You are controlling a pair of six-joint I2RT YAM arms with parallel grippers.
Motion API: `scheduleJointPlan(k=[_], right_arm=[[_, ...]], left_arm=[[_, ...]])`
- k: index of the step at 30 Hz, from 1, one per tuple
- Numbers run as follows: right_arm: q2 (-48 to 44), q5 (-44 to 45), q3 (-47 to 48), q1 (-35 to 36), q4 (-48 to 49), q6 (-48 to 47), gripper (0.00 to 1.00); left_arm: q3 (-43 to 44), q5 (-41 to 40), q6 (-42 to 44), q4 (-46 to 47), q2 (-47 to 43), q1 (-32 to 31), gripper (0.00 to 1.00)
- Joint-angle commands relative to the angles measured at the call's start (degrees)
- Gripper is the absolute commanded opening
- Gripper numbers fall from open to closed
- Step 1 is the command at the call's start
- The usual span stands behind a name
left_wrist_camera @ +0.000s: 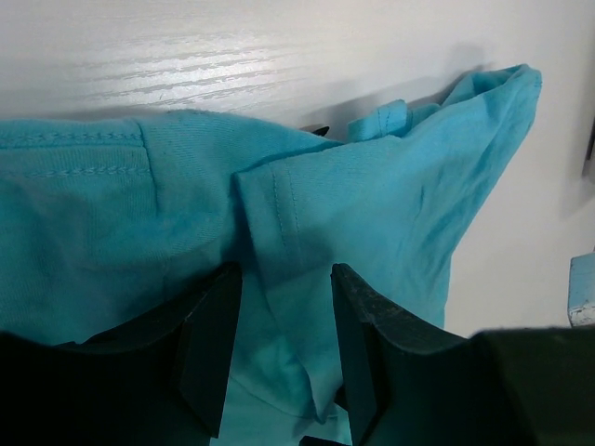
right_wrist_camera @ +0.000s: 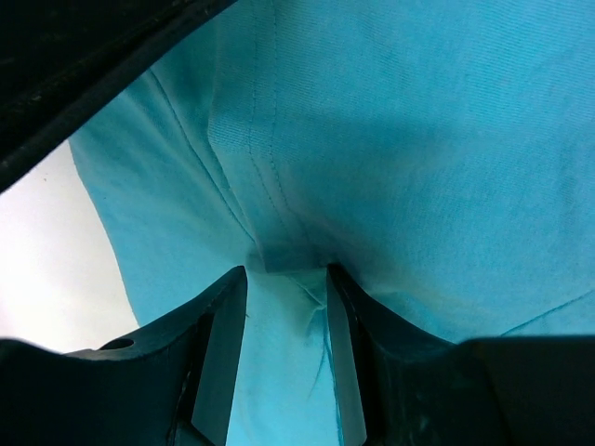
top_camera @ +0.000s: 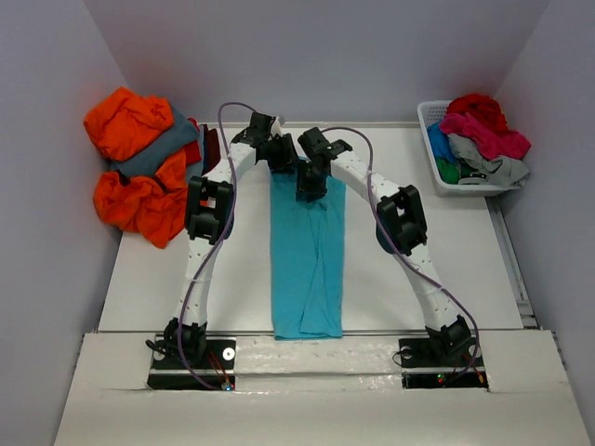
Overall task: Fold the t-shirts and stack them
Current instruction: Rotate the rectangle-folded T-shirt at the center of the board.
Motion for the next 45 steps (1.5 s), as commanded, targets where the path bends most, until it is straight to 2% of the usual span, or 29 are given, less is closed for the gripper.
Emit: scheduleJointPlan(k=[1,3,7,21,32,33,37,40,45], right_arm=[[0.07,3.40,3.60,0.14,-2.27,0.21,0.44],[-0.01,3.48,3.34,0.14,-1.66,0.56,0.37],[-0.01,3.66,4.12,0.14,-1.56,0.74,0.32],[-0.63,3.13,4.04,0.14,-1.56,0.38,0.26],[-1.77,2.52,1.32,0.14,-1.12,0.65,0.26],[-1.94,2.43,1.31,0.14,-1.04,0.74,0.25],[-2.73,2.43,0.52,0.14,-0.95,0.74,0.25],[-3.53,2.34,-0.44,0.14,-0.69,0.82,0.25],[-4.67,2.43,-2.20,0.14,-0.07,1.09,0.22]], left_arm=[[-0.65,1.69,1.44,1.45,-0.82,0.21,0.54],[-0.65,1.69,1.52,1.45,-0.73,0.21,0.54],[-0.57,1.69,1.52,1.54,-0.29,0.21,0.53],[2.42,3.01,0.82,2.42,1.20,0.21,0.46],[2.60,3.71,0.38,3.91,0.50,0.21,0.26],[2.60,3.62,0.56,4.00,0.24,0.21,0.21],[2.07,3.36,1.08,4.62,-0.90,0.21,0.16],[2.07,3.45,1.44,4.79,-1.43,0.21,0.07],[2.25,3.19,2.75,4.97,-2.48,-0.32,0.06]])
